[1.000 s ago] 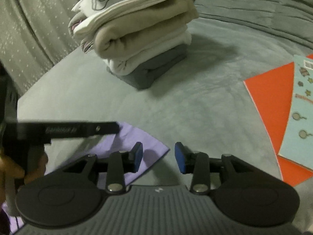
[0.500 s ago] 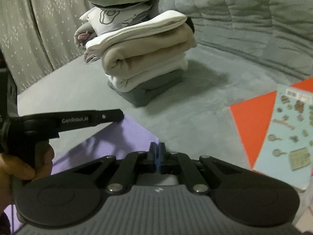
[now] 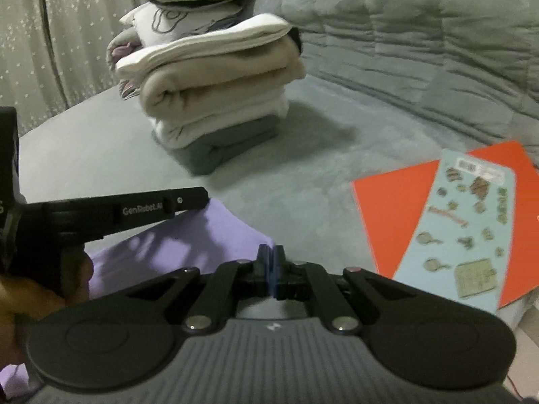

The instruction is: Fold clothes

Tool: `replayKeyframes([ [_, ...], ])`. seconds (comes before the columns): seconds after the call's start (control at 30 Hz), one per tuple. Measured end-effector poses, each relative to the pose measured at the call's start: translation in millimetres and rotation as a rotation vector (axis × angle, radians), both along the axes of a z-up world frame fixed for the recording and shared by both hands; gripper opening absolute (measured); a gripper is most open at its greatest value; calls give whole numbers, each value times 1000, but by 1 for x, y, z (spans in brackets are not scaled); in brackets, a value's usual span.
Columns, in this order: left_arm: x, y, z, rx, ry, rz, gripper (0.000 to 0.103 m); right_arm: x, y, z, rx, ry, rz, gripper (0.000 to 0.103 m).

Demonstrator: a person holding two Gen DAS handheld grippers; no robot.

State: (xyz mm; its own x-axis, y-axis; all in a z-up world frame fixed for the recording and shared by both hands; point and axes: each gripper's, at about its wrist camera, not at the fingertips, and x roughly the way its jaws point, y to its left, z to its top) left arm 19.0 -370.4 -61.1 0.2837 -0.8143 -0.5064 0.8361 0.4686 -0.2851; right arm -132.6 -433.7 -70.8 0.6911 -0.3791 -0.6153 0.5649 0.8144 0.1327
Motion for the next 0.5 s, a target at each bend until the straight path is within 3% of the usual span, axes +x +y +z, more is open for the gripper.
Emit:
replayKeyframes([
  [0.33, -13, -22, -20, 66, -22, -17, 0, -1, -13, -6, 10, 52, -42, 1],
  [0.5, -14, -23, -17, 73, -19, -1, 1, 2, -11, -6, -14, 67, -53, 3],
])
